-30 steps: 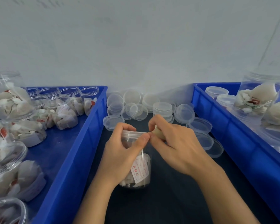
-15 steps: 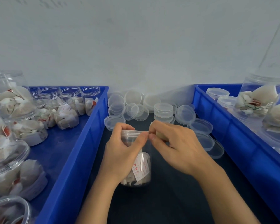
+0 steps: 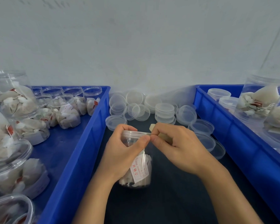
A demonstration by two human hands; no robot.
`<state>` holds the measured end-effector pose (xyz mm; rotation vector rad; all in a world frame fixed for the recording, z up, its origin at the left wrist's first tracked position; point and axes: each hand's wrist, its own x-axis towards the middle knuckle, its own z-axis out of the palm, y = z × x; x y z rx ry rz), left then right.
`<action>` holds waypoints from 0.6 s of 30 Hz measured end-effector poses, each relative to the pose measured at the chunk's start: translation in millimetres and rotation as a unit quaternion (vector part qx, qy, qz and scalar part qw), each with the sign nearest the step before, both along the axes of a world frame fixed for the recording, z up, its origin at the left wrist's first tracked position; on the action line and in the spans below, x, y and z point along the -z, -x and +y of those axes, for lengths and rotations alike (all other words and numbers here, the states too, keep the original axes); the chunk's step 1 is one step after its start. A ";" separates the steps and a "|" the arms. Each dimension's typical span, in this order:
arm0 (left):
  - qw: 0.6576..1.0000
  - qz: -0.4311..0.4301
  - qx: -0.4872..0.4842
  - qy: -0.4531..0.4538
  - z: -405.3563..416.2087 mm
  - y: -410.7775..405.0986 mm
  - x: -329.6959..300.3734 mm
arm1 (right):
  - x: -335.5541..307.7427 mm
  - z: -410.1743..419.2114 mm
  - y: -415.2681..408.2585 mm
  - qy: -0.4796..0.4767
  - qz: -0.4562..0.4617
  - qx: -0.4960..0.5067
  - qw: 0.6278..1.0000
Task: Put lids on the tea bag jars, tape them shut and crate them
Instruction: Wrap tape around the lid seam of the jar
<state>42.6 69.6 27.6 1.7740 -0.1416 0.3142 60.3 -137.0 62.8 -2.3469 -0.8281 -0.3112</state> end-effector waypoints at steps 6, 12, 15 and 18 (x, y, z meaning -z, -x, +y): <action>1.000 0.007 -0.014 -0.020 -1.5 -0.9 -1.1 | -0.2 1.1 1.0 -0.002 -0.003 -0.008 1.000; 0.999 0.012 -0.026 -0.013 -1.1 -4.6 0.7 | 2.4 4.0 -0.7 -0.014 -0.011 -0.011 1.000; 1.000 0.016 -0.020 0.002 -0.1 -4.4 1.3 | 2.7 4.4 -0.6 -0.022 0.001 -0.024 0.999; 1.000 0.022 -0.012 0.004 0.9 -2.9 2.1 | 1.0 3.2 0.0 -0.018 0.014 -0.028 0.999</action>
